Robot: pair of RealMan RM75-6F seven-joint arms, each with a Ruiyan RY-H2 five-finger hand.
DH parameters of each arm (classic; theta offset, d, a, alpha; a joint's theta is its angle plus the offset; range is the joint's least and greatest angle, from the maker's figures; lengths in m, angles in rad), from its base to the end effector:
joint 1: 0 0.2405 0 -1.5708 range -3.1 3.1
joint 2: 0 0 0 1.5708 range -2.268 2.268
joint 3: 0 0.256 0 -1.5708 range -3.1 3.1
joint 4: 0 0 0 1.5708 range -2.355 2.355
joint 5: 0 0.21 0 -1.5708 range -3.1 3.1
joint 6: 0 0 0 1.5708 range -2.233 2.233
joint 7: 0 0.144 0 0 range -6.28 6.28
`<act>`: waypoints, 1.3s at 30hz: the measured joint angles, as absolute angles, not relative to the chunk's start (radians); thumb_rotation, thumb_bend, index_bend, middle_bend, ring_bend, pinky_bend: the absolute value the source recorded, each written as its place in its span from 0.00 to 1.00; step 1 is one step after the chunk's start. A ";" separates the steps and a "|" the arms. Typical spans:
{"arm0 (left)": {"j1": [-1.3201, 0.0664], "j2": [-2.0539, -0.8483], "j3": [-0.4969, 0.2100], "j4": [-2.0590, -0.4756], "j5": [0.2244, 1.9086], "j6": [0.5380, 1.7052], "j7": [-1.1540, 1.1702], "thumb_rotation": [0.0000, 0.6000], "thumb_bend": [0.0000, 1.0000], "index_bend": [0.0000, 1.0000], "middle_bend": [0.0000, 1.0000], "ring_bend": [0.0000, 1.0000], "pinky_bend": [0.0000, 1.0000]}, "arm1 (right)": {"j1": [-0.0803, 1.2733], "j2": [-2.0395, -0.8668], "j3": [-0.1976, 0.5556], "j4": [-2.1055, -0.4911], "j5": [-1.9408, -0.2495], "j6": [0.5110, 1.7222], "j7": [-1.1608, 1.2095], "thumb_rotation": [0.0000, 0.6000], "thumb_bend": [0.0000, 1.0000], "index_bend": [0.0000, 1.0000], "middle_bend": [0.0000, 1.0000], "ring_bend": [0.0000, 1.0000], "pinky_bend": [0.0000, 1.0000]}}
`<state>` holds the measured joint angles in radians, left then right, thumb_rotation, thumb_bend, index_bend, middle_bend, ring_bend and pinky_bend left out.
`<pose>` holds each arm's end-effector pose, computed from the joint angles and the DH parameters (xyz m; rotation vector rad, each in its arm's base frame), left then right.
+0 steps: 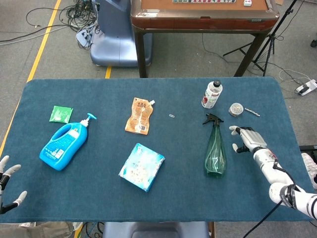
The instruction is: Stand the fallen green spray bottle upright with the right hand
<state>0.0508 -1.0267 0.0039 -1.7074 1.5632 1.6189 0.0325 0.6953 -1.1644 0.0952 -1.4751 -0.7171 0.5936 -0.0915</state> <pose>-0.3077 0.1276 0.1865 -1.3262 -0.8794 -0.8617 -0.2878 -0.3486 0.0882 1.5272 -1.4732 0.5085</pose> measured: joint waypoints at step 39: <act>0.078 -1.025 0.010 -1.693 1.558 1.638 0.015 1.00 0.26 0.21 0.02 0.04 0.04 | 0.861 -1.341 0.221 -1.481 -0.853 0.620 -0.059 1.00 0.57 0.19 0.24 0.07 0.00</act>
